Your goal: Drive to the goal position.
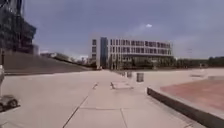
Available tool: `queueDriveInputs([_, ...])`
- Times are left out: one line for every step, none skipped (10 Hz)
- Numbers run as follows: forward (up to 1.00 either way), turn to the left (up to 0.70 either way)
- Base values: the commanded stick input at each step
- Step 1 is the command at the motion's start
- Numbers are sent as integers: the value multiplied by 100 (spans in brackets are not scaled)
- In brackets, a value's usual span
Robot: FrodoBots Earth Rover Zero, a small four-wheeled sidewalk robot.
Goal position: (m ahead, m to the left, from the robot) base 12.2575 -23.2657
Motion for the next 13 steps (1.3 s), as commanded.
queueDriveInputs([70, 0])
queueDriveInputs([70, 0])
queueDriveInputs([70, 0])
queueDriveInputs([70, 0])
queueDriveInputs([70, 0])
queueDriveInputs([70, 0])
queueDriveInputs([70, 0])
queueDriveInputs([70, 0])
queueDriveInputs([70, 0])
queueDriveInputs([70, 0])
queueDriveInputs([70, 0])
queueDriveInputs([70, -9])
queueDriveInputs([70, -26])
